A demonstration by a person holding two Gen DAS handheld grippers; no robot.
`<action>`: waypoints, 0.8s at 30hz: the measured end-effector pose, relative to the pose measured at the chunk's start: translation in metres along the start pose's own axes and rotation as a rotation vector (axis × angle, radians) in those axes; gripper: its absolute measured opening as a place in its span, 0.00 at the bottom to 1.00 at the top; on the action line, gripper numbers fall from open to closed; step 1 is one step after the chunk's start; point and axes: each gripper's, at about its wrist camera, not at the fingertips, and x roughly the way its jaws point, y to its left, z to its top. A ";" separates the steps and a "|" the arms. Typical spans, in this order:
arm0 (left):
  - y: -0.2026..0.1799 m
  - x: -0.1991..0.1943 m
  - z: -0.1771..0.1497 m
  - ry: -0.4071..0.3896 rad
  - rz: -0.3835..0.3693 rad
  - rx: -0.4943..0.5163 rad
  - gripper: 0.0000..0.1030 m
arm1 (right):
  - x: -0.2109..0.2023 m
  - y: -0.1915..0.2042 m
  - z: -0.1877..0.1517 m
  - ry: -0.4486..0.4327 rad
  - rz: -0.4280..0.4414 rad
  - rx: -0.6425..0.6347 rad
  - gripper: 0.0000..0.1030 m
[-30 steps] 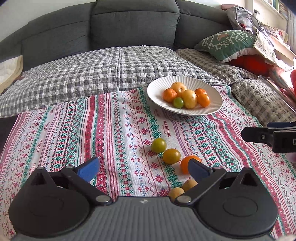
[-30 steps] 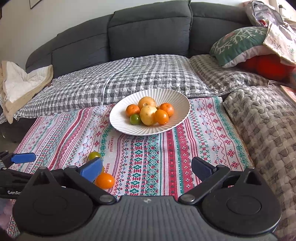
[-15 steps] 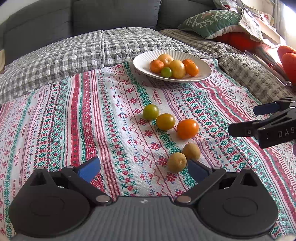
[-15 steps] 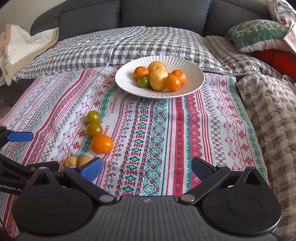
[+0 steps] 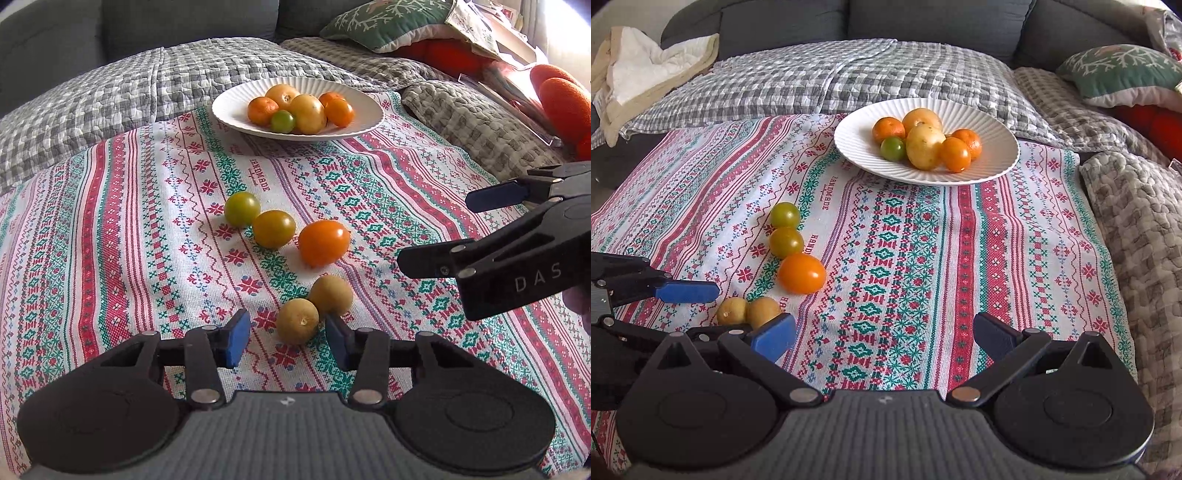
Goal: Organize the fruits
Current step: 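Move both tools back to the small brown fruits on the cloth, then grasp a small brown fruit with the left tool while the right tool grasps another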
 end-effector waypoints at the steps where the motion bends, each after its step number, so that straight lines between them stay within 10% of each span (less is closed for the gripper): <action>1: 0.000 0.000 0.000 0.000 -0.005 -0.001 0.24 | 0.000 0.000 0.000 -0.001 0.001 0.000 0.99; 13: 0.009 -0.010 0.003 0.011 0.072 0.009 0.12 | 0.006 0.011 0.000 0.012 0.082 -0.004 0.96; 24: 0.028 -0.012 -0.003 0.042 0.106 -0.063 0.12 | 0.023 0.034 0.002 0.068 0.191 -0.011 0.74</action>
